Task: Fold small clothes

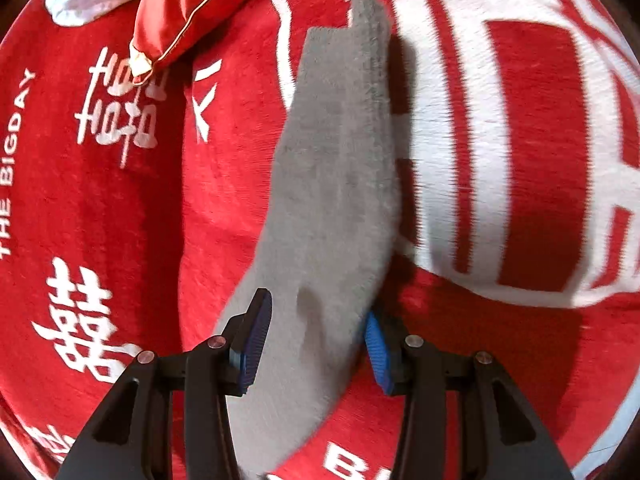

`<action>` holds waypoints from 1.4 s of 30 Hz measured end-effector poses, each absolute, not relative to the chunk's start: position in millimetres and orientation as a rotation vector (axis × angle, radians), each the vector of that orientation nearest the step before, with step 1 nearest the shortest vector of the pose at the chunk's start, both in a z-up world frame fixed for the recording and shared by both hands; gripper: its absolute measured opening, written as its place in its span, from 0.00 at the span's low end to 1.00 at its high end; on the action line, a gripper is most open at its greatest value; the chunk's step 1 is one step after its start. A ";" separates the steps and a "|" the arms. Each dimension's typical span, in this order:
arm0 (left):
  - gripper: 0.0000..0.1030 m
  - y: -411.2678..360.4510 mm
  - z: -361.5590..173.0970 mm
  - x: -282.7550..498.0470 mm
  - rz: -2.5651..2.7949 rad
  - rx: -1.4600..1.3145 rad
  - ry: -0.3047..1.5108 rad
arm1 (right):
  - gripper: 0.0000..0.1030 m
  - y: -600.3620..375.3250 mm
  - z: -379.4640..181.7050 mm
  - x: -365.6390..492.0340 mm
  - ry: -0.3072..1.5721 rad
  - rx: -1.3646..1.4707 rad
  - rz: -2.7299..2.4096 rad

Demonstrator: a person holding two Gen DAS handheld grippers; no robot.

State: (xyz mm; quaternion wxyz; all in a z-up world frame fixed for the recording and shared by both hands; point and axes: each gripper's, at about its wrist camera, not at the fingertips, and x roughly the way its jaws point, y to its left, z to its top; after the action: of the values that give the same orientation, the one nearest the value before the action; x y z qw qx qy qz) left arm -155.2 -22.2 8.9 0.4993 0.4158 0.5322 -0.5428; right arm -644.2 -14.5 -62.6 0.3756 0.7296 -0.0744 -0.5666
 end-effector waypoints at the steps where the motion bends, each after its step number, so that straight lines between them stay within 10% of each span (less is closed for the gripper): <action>1: 0.99 -22.3 8.2 -154.4 -1.310 1.002 1.284 | 0.44 -18.2 -62.3 -642.7 -0.189 1.878 -1.426; 4: 0.99 -21.0 9.2 -147.3 -1.289 0.972 1.272 | 0.06 -28.7 -57.2 -636.2 -0.155 1.873 -1.340; 14: 0.99 -20.0 18.0 -96.1 -1.216 0.836 1.263 | 0.06 -84.2 15.8 -556.3 -0.187 1.643 -0.880; 28: 0.99 14.4 15.6 16.9 -1.019 0.712 1.248 | 0.06 -96.4 16.5 -229.2 0.572 1.300 -0.451; 33: 0.99 34.6 9.7 42.4 -0.989 0.688 1.261 | 0.19 -81.3 -32.6 -204.8 0.747 1.410 -0.566; 35: 0.99 39.0 9.1 48.0 -0.983 0.676 1.271 | 0.48 -77.5 -28.8 -220.7 0.654 1.456 -0.608; 38: 0.99 43.5 9.7 56.5 -0.980 0.658 1.282 | 0.48 -82.7 -19.9 -236.9 0.580 1.468 -0.704; 42: 0.99 48.2 16.5 67.3 -0.992 0.615 1.282 | 0.08 -100.7 -12.1 -216.2 0.594 1.440 -0.735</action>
State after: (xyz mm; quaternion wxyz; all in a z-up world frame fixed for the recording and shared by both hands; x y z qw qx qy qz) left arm 67.3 48.2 16.5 0.6472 0.2705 0.5637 -0.4361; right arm -216.2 -100.7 -12.1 0.6516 0.6342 0.2617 -0.3236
